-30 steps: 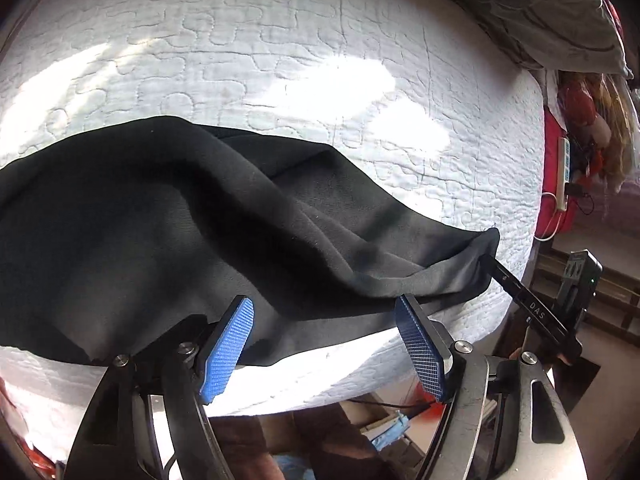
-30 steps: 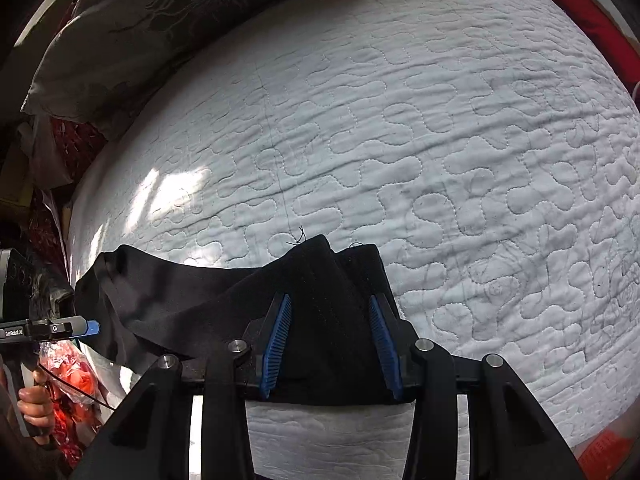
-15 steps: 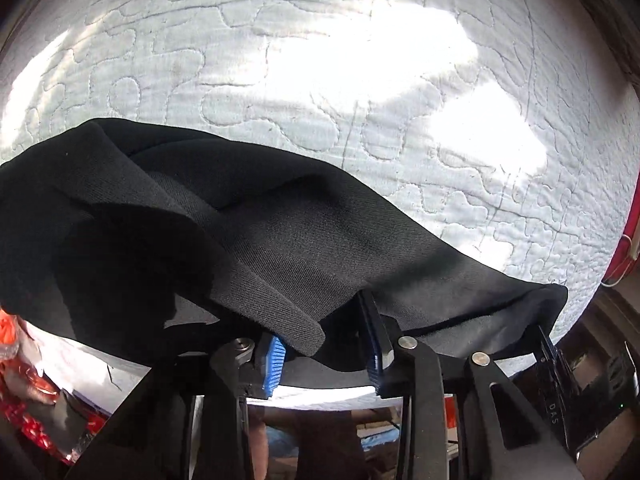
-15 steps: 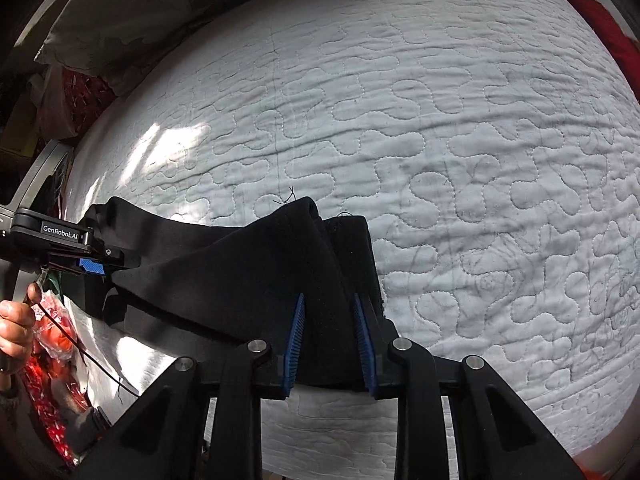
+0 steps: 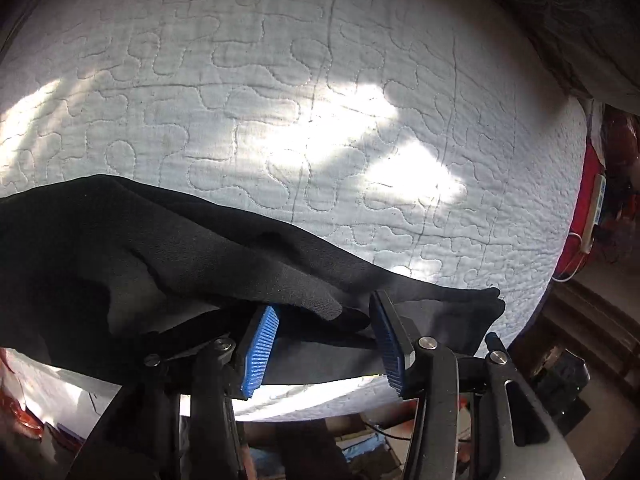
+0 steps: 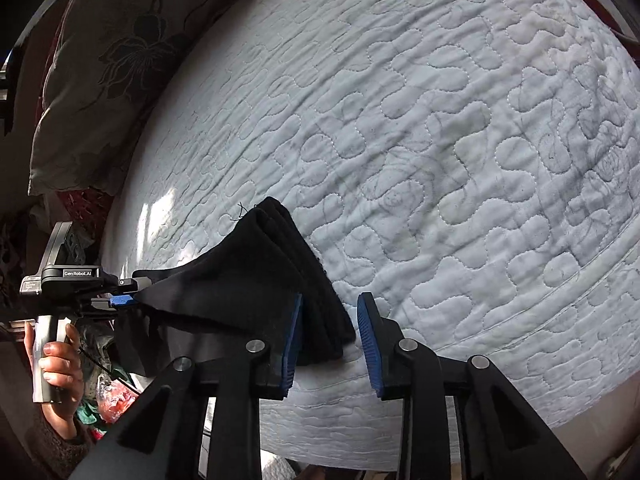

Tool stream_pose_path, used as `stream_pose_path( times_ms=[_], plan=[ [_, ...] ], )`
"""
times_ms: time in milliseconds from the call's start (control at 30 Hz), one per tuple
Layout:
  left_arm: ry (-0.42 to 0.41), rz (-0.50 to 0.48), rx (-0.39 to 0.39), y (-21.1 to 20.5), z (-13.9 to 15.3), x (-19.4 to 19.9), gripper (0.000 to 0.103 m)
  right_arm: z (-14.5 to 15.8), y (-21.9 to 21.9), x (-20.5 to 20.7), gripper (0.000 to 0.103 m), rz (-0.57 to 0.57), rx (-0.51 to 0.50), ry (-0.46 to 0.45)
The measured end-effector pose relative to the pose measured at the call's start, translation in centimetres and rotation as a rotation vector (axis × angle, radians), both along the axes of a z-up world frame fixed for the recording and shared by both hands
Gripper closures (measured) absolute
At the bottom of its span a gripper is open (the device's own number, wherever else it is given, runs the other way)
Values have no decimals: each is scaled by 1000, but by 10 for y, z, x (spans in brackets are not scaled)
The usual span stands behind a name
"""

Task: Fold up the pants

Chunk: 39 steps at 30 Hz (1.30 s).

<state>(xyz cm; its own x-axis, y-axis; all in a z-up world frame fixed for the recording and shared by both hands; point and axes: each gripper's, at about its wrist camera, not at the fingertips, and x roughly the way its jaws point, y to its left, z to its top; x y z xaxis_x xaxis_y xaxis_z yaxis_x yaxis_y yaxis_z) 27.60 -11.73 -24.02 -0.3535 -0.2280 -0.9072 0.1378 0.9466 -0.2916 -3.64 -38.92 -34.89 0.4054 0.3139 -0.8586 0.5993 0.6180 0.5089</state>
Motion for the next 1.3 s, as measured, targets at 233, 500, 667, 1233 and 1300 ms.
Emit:
stream_pose_path(
  times_ms=[233,500,667,1233,1300],
  plan=[
    [-215,103,113,108,48,-4,41,23,24,58,51,235,-224,-26],
    [-304,448,242,262,68,29,41,7,31,67,51,219,-190,13],
    [-252,393,202,268,25,39,40,2,27,64,50,177,-164,33],
    [-250,177,171,237,-45,40,88,-14,9,70,88,52,-182,108],
    [-261,155,178,234,-45,39,85,-9,12,69,79,42,-213,107]
  ],
)
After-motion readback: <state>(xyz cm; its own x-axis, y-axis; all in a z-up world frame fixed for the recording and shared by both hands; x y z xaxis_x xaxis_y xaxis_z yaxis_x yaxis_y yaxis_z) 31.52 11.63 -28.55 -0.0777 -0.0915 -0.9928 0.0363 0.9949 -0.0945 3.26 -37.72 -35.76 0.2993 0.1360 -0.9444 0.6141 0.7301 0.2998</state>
